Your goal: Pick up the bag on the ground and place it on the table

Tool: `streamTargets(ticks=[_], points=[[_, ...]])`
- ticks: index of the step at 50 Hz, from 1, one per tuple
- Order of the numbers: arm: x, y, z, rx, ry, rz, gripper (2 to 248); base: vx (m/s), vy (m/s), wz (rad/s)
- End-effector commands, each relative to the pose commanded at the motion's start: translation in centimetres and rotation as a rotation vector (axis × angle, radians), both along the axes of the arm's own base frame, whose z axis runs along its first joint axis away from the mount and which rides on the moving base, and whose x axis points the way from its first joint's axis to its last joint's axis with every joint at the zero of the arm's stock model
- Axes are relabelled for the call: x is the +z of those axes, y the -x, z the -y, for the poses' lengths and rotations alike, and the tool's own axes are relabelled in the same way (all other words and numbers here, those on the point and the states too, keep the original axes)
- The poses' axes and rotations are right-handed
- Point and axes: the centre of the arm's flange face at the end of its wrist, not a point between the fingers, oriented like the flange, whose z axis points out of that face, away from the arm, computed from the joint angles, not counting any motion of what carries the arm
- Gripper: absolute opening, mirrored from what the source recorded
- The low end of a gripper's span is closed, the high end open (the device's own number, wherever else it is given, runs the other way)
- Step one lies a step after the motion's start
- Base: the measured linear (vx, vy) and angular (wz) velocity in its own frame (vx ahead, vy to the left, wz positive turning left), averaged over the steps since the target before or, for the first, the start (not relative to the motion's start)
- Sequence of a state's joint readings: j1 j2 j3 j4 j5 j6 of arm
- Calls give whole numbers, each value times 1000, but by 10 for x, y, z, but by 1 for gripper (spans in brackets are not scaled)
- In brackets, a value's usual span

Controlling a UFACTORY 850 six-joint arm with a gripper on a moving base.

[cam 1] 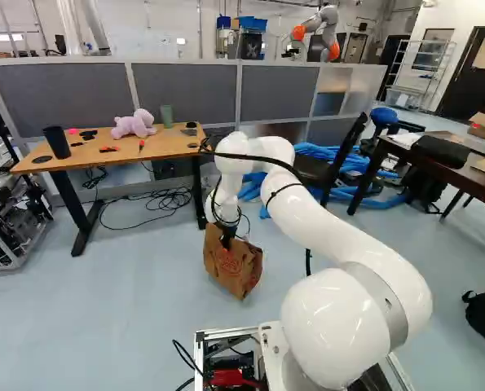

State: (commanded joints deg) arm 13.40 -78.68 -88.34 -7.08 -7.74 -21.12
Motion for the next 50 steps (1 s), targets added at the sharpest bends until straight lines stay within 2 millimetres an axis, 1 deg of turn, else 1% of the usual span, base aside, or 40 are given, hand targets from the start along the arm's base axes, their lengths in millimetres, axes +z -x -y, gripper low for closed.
streamTargets(ticks=[46,50], points=[[70,10,1,-97,-7,-31,21,0,0,0],[74,12,2,-103,-5,-40,21,0,0,0]])
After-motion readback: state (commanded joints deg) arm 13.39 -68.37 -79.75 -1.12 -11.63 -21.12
